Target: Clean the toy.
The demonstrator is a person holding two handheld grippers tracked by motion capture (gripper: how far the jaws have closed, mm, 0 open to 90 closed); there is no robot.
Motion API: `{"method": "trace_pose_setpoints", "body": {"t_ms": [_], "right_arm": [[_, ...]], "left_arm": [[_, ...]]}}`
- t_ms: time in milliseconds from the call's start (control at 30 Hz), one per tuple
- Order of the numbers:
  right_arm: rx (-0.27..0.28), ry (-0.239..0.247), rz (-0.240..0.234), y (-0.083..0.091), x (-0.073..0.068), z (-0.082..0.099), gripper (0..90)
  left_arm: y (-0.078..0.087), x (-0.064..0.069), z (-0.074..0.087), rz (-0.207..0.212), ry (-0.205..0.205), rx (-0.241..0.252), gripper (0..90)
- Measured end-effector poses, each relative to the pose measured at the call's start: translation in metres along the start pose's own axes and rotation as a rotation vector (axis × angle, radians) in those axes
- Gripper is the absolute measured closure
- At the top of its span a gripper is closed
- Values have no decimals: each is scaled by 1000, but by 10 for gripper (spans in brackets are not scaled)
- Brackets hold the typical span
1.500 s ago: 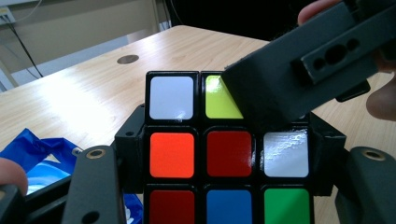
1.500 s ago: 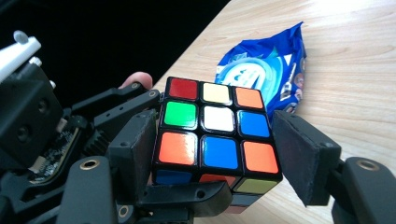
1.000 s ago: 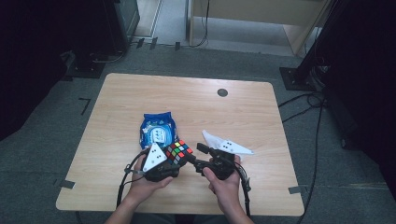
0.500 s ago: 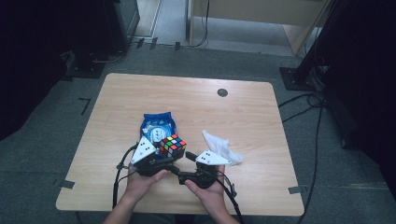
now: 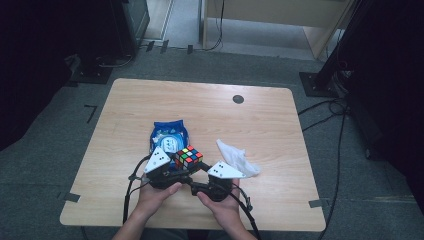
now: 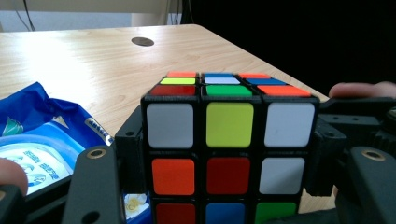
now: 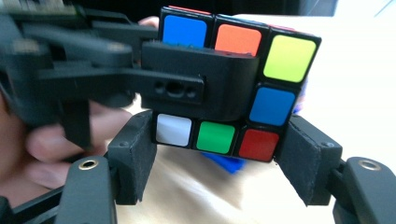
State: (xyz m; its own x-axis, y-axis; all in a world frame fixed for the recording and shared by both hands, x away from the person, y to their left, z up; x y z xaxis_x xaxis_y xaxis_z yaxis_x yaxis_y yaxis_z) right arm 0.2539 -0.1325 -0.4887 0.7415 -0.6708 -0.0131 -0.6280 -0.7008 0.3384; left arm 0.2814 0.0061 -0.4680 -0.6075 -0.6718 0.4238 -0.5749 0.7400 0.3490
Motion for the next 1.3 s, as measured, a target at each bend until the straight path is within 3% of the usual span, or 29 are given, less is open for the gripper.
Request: {"method": "trace_pose_setpoints", "body": {"t_ms": [67, 267, 367, 467, 567, 800, 933, 1067, 1167, 1300], "right_arm": [[-18, 74, 44, 1, 1, 1, 339], [7, 15, 40, -1, 1, 1, 332], [11, 13, 46, -2, 3, 1, 336], [-3, 18, 45, 0, 3, 1, 345], [-12, 8, 5, 1, 6, 1, 347], [-59, 9, -23, 12, 25, 1, 348], [-80, -15, -37, 19, 39, 1, 348], [-114, -26, -58, 28, 53, -5, 348], [-132, -45, -85, 36, 61, -12, 348], [-163, -66, -168, 41, 62, -19, 347]], "left_arm": [[0, -1, -1, 12, 17, -1, 340], [0, 1, 0, 40, 40, -5, 340], [-1, 2, 1, 33, 30, -9, 340], [-2, 1, 2, 53, 36, -12, 340], [-2, 0, 2, 86, 45, -19, 337], [7, -3, -4, 150, 25, -13, 276], [14, -9, -8, 147, -3, 15, 273], [15, -15, -4, 102, -94, 1, 264], [10, -13, 3, 39, -201, -28, 249], [2, -5, 11, -18, -332, -53, 231]]}}
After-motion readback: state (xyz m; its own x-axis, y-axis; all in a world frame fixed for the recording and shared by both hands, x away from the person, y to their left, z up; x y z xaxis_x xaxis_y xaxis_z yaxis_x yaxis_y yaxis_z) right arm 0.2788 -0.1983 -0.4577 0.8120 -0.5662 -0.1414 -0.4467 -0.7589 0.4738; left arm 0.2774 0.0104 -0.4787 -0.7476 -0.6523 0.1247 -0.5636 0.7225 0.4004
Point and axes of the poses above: each handheld gripper's, and its own axes: y roughly backward along the jaws, z roughly out of its underside, x roughly to its right, the point moved 4 cm from there along -y, roughly forward along the jaws, and after that the axes turned 13 degrees about y, right-handed, at the moved point
